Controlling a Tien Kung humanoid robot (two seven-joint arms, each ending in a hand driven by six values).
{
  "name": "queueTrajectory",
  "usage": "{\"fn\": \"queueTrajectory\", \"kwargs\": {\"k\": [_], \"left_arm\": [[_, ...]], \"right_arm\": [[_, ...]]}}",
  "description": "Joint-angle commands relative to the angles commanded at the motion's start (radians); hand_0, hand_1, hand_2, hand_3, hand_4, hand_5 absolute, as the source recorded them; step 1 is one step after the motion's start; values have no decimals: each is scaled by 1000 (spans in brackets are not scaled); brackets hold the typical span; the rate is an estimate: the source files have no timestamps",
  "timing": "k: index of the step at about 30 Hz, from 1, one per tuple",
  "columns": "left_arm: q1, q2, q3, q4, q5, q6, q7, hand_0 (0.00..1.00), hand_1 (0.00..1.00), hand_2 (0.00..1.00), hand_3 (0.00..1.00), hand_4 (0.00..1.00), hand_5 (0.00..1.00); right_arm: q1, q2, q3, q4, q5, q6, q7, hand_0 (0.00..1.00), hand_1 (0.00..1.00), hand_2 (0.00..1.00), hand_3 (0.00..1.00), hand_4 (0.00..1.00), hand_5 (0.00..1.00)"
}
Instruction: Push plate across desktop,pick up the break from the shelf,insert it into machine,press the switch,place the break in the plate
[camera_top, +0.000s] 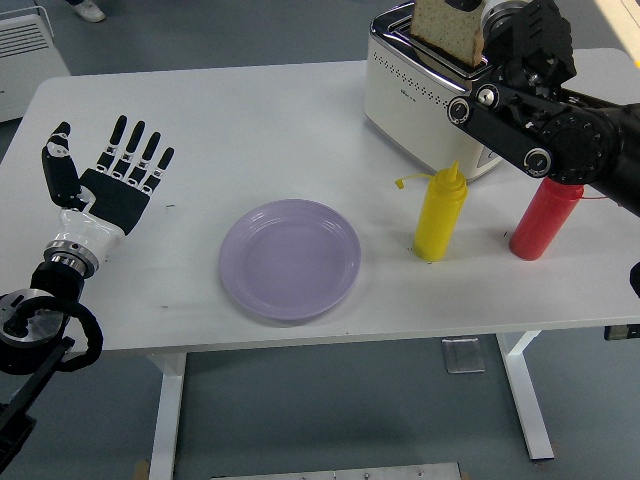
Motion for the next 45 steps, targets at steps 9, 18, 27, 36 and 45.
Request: {"fn": "queueTrajectory", "kwargs": {"k": [9, 18, 27, 36, 45], "left_arm": [[0, -1, -2, -2, -3, 1, -1, 822, 754, 727, 729, 718, 998], [2, 2, -10, -26, 6, -5, 8, 822, 755, 728, 730, 718, 998], [3, 3, -10, -35, 5, -5, 8, 822, 755, 728, 731, 719, 998], [4, 3, -9, -40, 3, -6, 9, 822, 754, 728, 731, 718, 998], [4, 2, -6, -42, 0, -5, 10, 822, 755, 728, 731, 719, 998]], "right_arm": [[-14, 12, 2, -30, 24, -13, 1, 290, 416, 513, 492, 323, 2], [-35, 17, -10, -23, 48, -19, 4, 290, 419, 521, 500, 303, 2], [-53, 16, -5, -18, 73, 1, 10, 330, 500, 556, 525, 440, 2], [-63, 16, -4, -16, 87, 23, 9, 411, 527, 571, 535, 458, 2], [-70, 15, 1, -14, 112, 71, 19, 515, 603, 622, 566, 508, 2]]}}
